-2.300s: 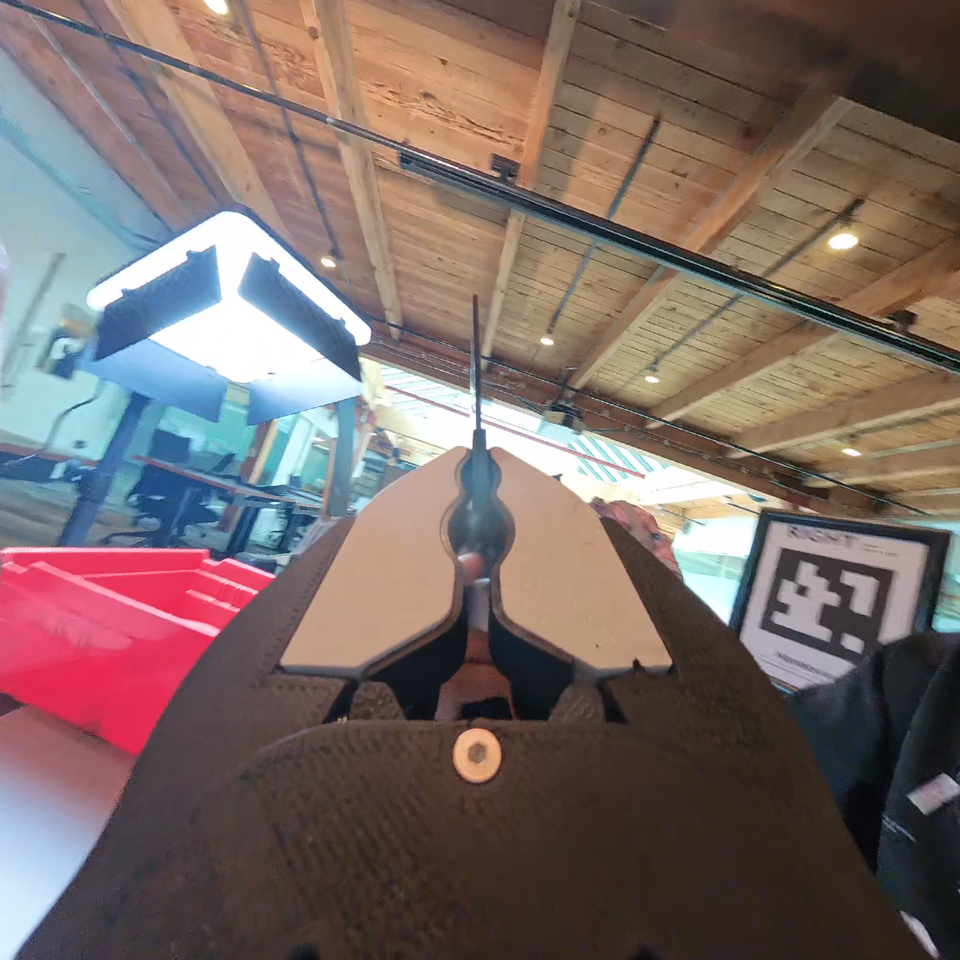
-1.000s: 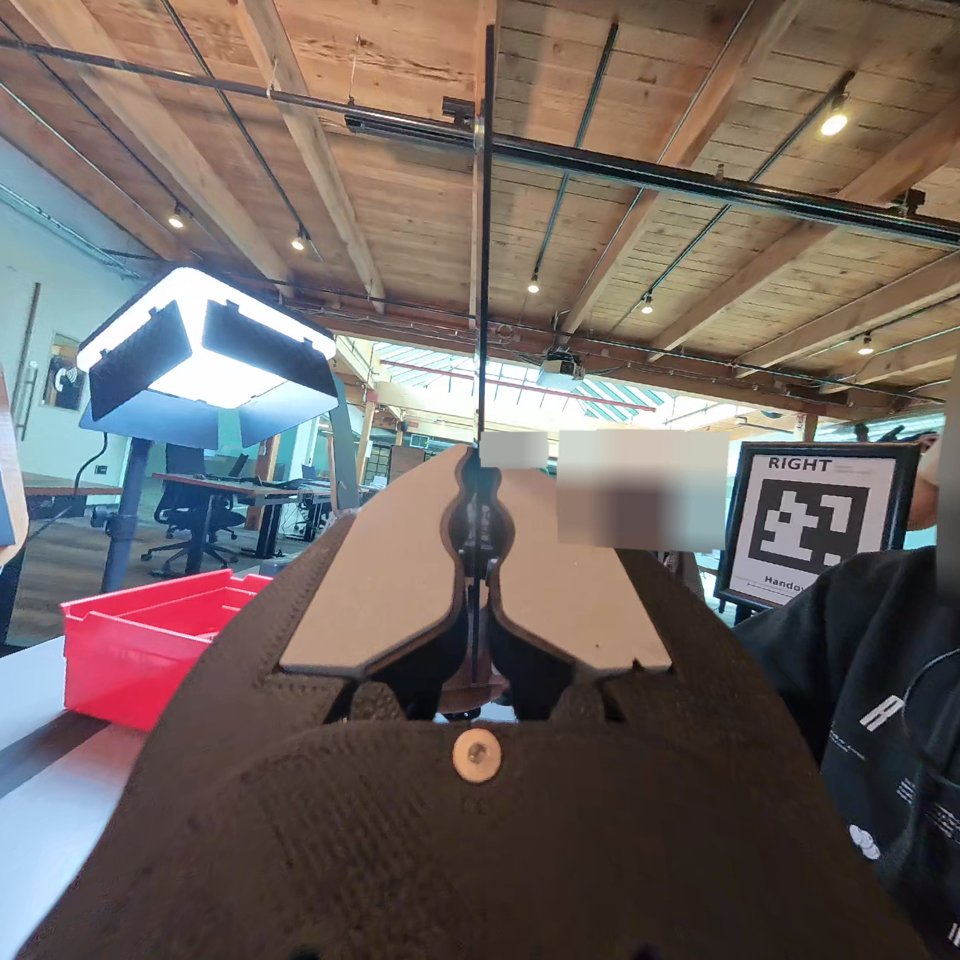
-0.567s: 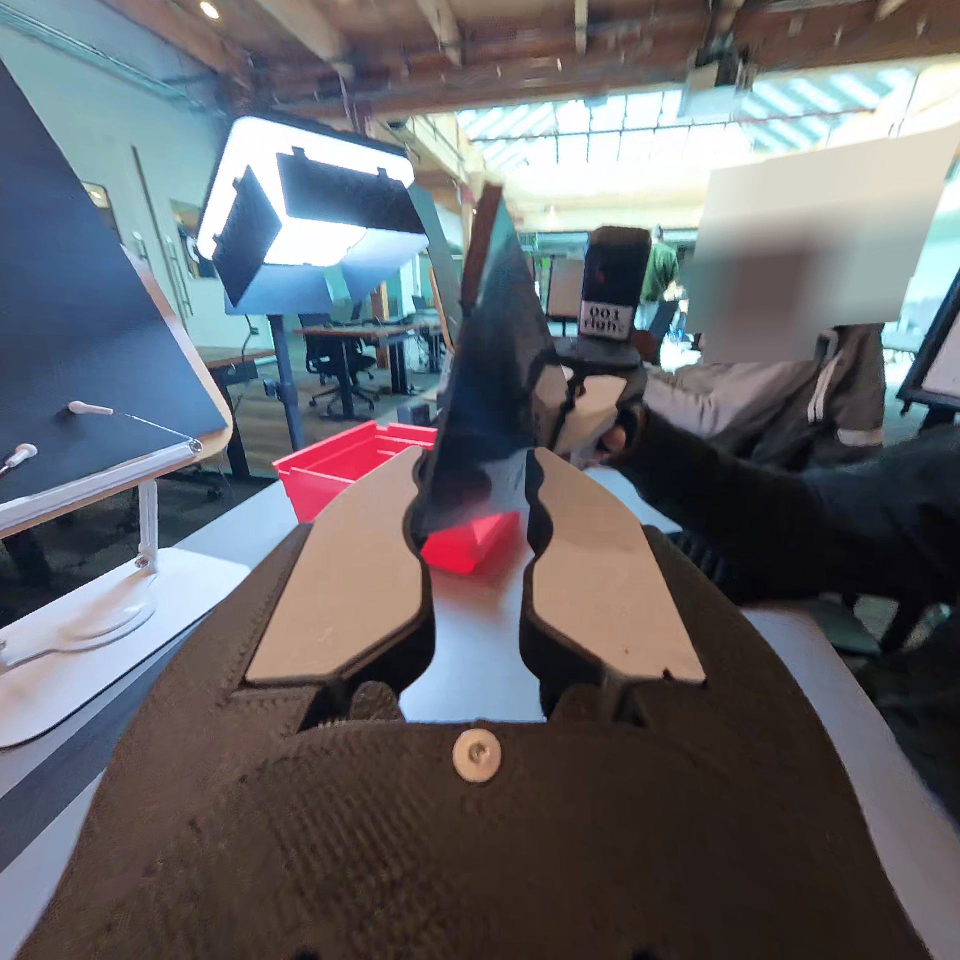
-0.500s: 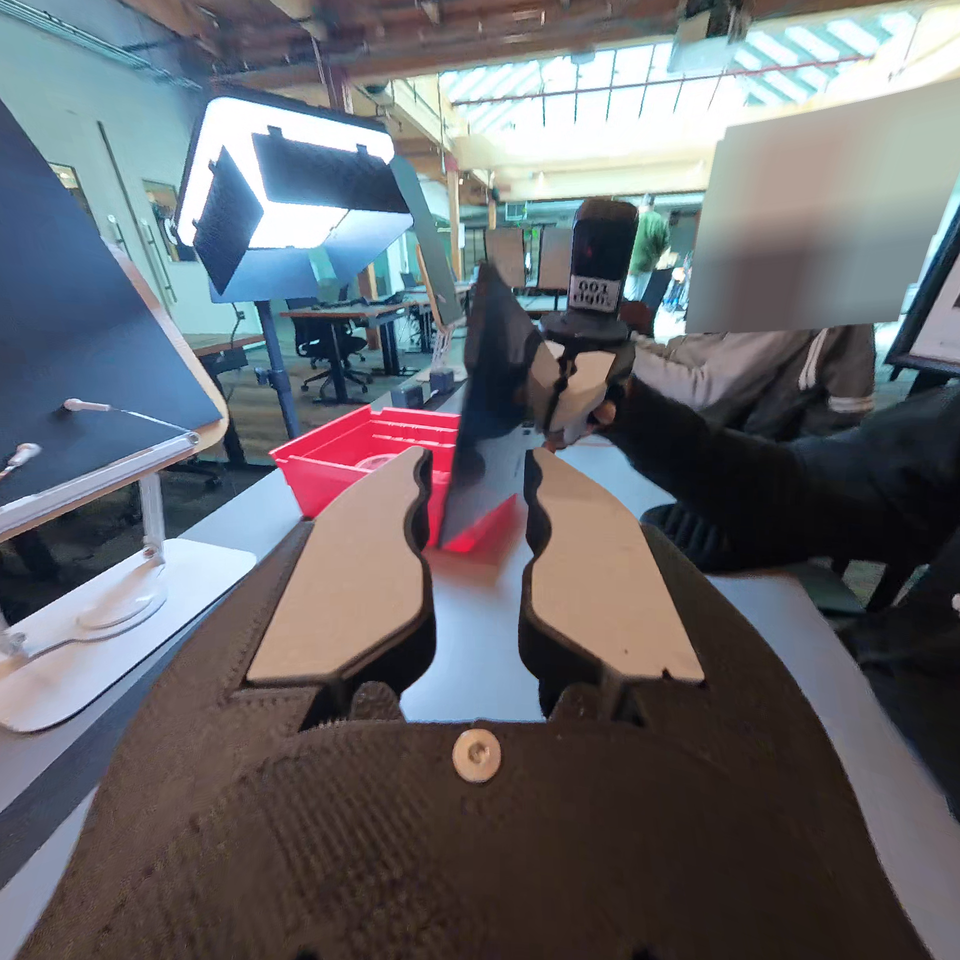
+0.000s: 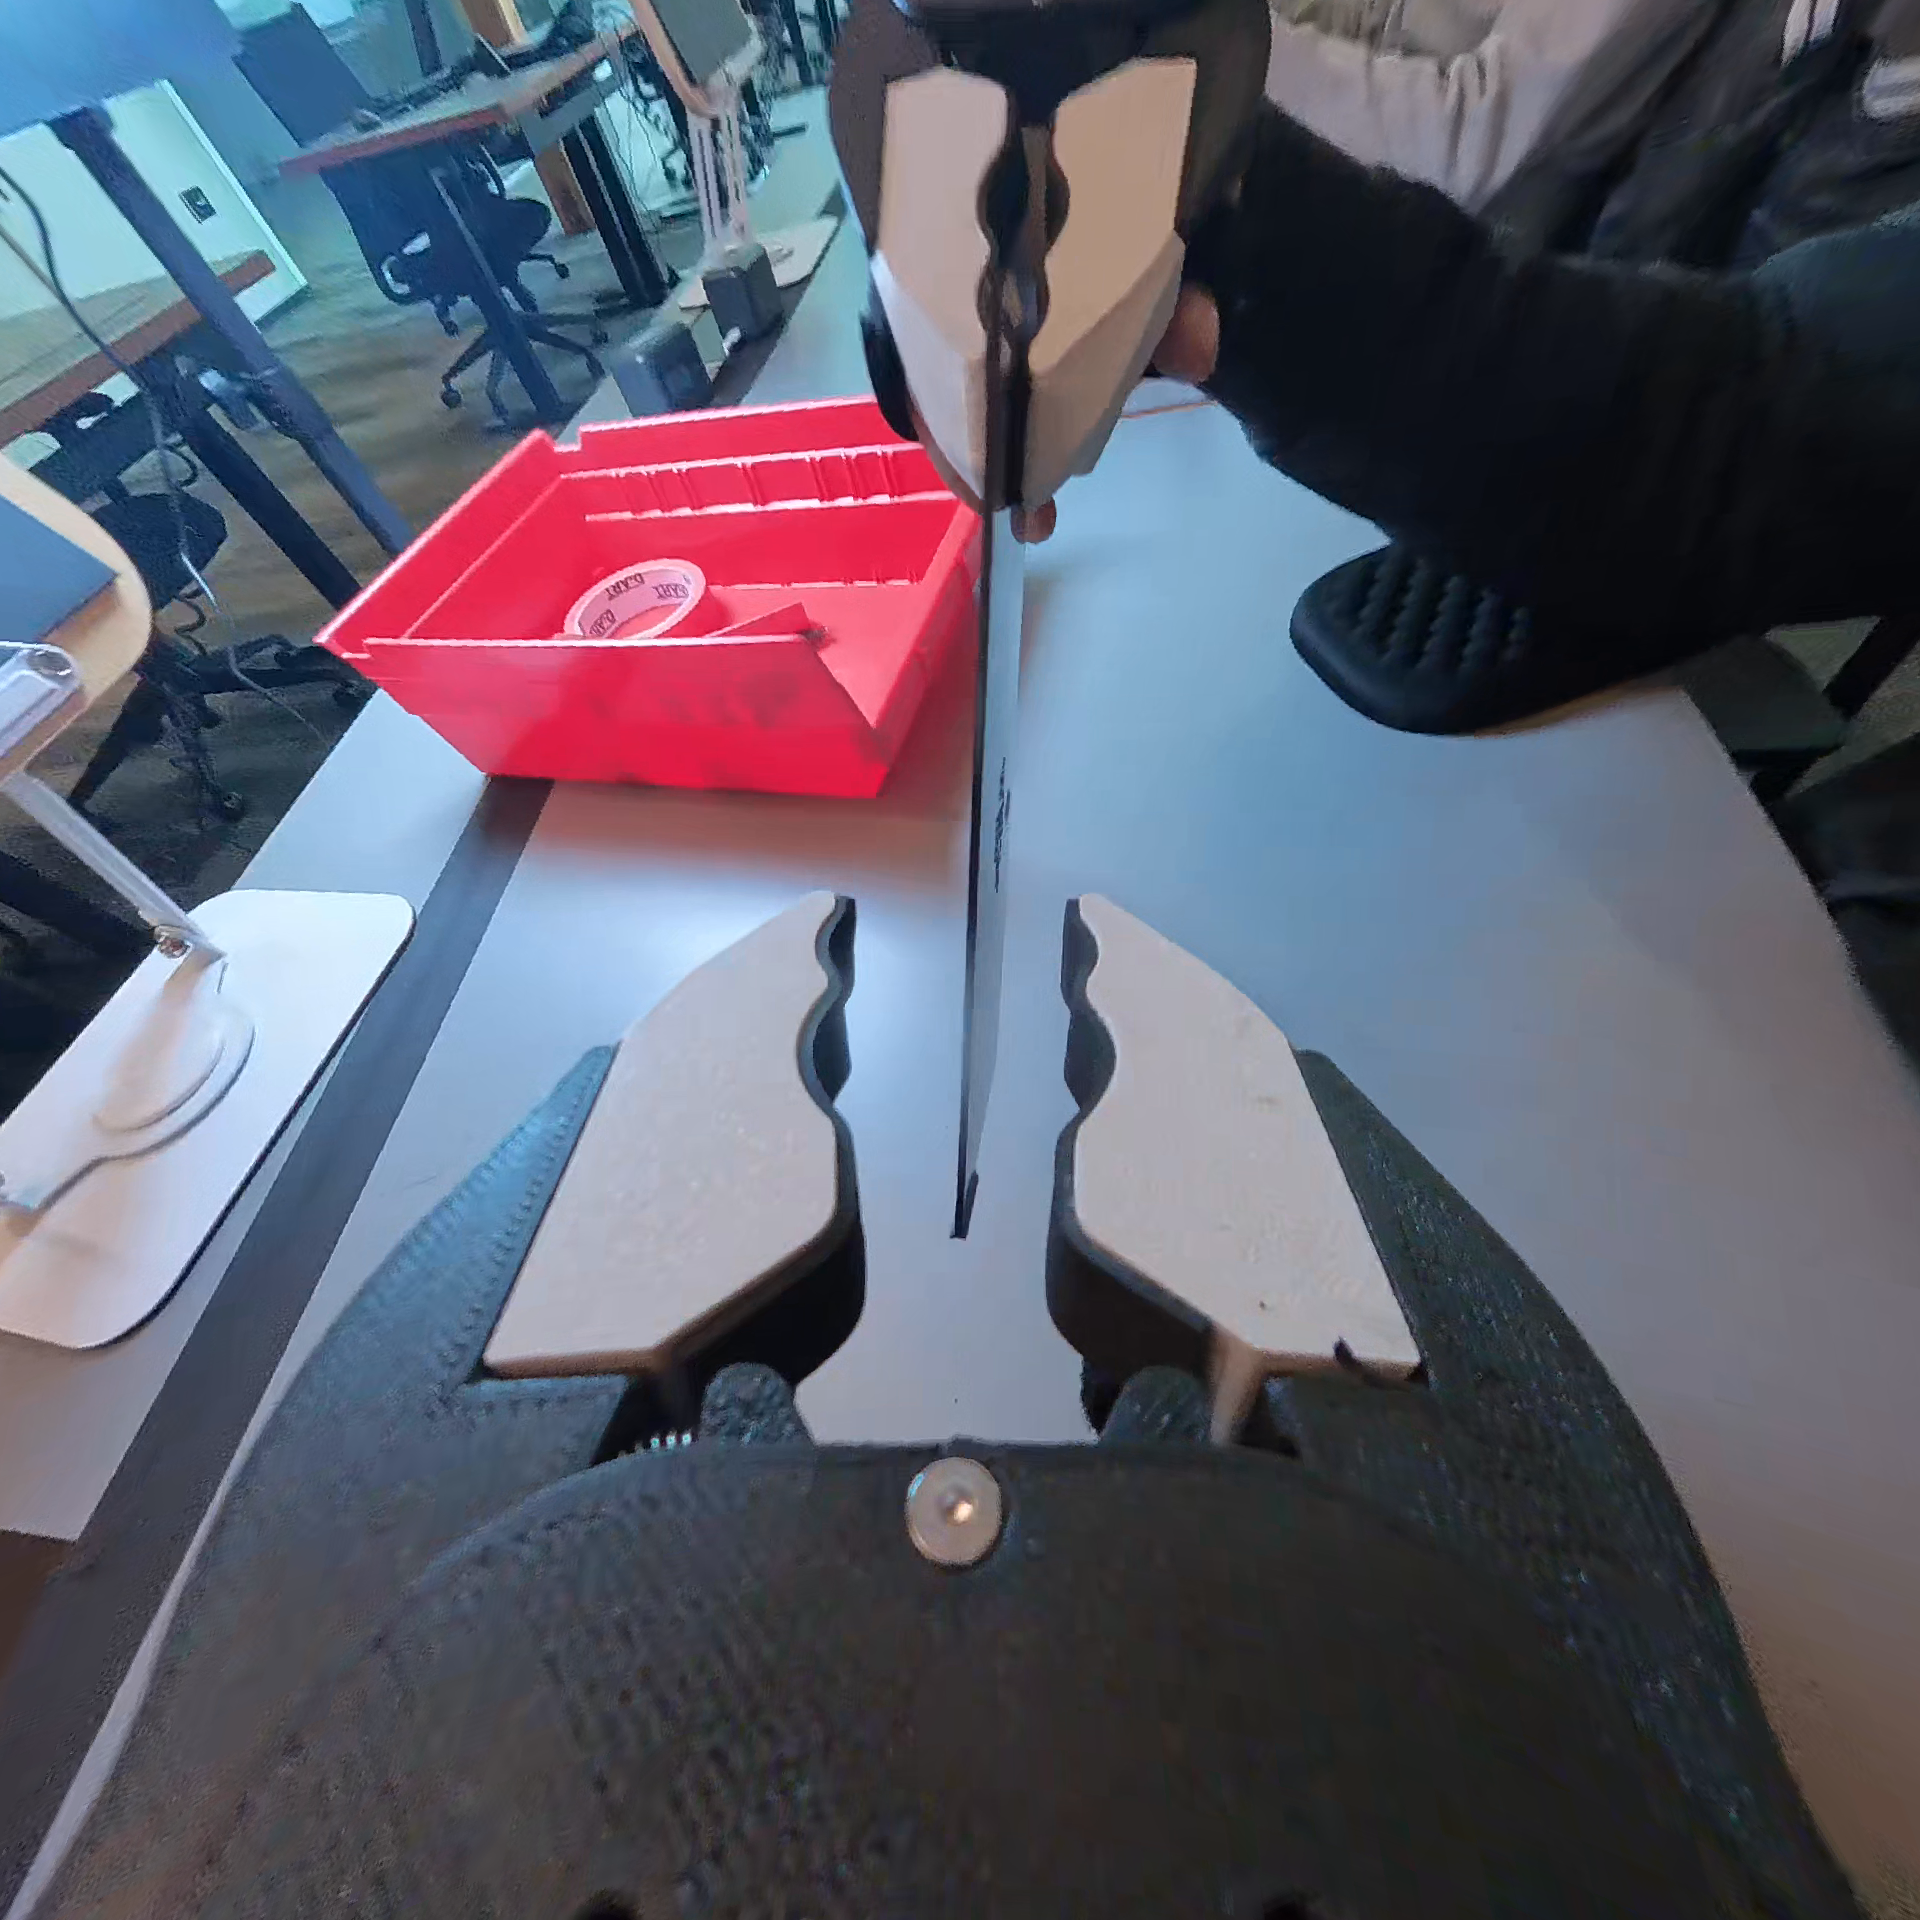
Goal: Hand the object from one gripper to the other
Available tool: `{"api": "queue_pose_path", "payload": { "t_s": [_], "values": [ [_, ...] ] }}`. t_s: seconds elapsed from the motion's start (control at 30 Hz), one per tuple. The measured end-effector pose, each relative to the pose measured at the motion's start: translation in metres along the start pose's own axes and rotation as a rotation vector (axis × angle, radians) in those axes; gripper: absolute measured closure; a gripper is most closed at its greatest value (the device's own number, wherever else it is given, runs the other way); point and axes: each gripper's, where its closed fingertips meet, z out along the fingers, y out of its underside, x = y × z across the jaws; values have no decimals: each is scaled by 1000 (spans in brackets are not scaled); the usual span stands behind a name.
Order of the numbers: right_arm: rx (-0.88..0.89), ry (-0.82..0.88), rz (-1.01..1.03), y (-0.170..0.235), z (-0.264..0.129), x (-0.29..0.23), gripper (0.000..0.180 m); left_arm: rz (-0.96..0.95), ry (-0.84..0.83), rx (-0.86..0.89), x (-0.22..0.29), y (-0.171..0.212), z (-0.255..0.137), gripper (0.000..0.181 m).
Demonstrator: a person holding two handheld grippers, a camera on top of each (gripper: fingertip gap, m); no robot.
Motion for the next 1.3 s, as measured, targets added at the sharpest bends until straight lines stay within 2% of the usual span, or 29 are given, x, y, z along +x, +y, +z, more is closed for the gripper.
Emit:
{"api": "queue_pose_path", "payload": {
  "t_s": [0.1, 0.17, 0.27, 0.37, 0.5, 0.7, 0.8, 0.93, 1.0, 1.13, 1.23, 1.3],
  "values": [
    [4, -15, -10, -2, 4, -4, 178, 77, -23, -53, 5, 5, 21, 150],
    [13, -8, -19, -5, 4, -4, 178, 110, -43, -67, 5, 7, 31, 175],
    [58, 30, -42, -13, -2, 0, 177, 61, -39, -11, 2, -2, 30, 178],
    [148, 193, -78, -28, -10, 21, 170, -15, -63, 34, -8, -9, 22, 179],
    [152, 445, -205, -40, -21, 43, 159, -133, -139, 39, -28, -5, 15, 179],
    [-17, 711, -449, -44, -18, 58, 98, -401, -189, 126, -52, -2, 7, 179],
    [-115, 789, -524, -34, -8, 68, 82, -513, -170, 196, -59, -5, 0, 179],
    [-178, 763, -543, -13, 16, 73, 63, -611, -102, 273, -59, -12, -8, 179],
    [-133, 697, -500, -9, 27, 69, 62, -625, -53, 297, -56, -16, -11, 179],
    [107, 515, -218, -17, 33, 59, 71, -662, 52, 417, -51, -31, -21, 179],
    [196, 384, -73, -18, 33, 50, 90, -679, 98, 481, -50, -39, -27, 179],
    [212, 320, -74, -18, 35, 42, 116, -686, 119, 510, -49, -43, -29, 179]
  ]
}}
